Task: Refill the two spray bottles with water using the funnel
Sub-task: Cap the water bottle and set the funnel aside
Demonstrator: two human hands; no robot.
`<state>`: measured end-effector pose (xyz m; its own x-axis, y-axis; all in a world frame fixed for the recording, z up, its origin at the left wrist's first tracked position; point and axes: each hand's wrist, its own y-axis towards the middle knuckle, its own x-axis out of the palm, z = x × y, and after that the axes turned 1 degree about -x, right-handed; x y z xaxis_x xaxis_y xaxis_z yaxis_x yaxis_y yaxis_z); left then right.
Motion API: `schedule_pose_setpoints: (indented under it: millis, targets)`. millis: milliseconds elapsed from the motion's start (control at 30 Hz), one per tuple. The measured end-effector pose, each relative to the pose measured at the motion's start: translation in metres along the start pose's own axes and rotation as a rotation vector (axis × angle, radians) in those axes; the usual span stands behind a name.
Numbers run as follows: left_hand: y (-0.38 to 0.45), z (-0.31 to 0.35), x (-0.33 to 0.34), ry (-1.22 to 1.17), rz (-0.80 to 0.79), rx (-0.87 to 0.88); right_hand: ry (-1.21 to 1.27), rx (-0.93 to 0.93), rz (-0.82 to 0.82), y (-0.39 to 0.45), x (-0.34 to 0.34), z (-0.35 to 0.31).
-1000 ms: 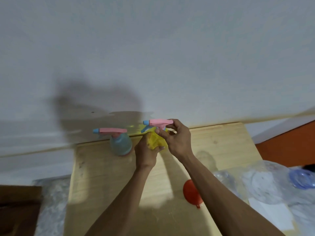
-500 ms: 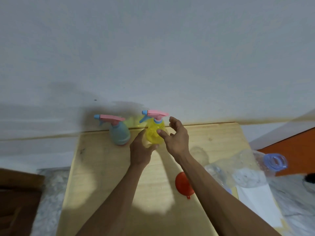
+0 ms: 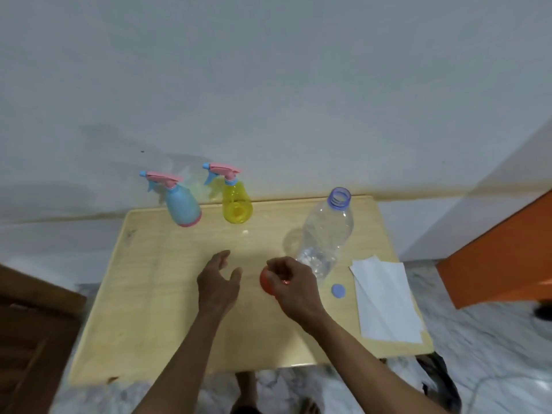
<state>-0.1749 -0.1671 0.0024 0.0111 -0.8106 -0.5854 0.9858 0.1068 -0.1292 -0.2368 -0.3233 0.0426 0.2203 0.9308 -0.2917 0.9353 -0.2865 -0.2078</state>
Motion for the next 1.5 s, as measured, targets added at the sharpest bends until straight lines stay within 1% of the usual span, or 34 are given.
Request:
schedule_pose_setpoints:
  millis: [100,233,300,400,500,600,800,1033,1200,1267,1333,1400,1500]
  targets:
    - [-0.032,0.017,0.020,-0.087,-0.012,0.072,-0.108,0.016,0.033,-0.022,-0.040,0.030]
    - [-0.062,0.061,0.042,-0.251,-0.090,0.172,-0.145,0.147,0.220,-0.022,-0.084,0.065]
    - [-0.070,0.087,0.050,-0.339,-0.116,0.245,-0.226,0.167,0.270,-0.015,-0.101,0.082]
    - [-0.076,0.122,0.055,-0.403,-0.119,0.326,-0.375,0.203,0.230,-0.004,-0.112,0.099]
    - [-0.075,0.147,0.056,-0.415,-0.112,0.350,-0.665,0.219,0.155,0.004,-0.112,0.109]
    - [-0.071,0.157,0.059,-0.395,-0.101,0.357,-0.808,0.187,0.132,0.006,-0.110,0.114]
    - [-0.071,0.156,0.067,-0.400,-0.039,0.346,-0.868,0.131,0.136,0.008,-0.107,0.126]
    - [-0.070,0.153,0.068,-0.370,-0.040,0.369,-0.904,0.086,0.110,0.018,-0.106,0.131]
    - [-0.069,0.152,0.069,-0.370,-0.034,0.380,-0.998,0.053,0.077,0.018,-0.105,0.133]
    - [-0.070,0.151,0.069,-0.387,-0.042,0.379,-0.952,0.057,0.109,0.017,-0.108,0.129]
    - [-0.071,0.150,0.069,-0.406,-0.048,0.379,-0.825,0.054,0.174,0.019,-0.114,0.114]
    - [-0.072,0.150,0.069,-0.405,-0.050,0.383,-0.598,0.015,0.253,0.025,-0.125,0.090]
    - [-0.073,0.151,0.068,-0.418,-0.062,0.362,-0.226,-0.151,0.331,0.032,-0.152,0.030]
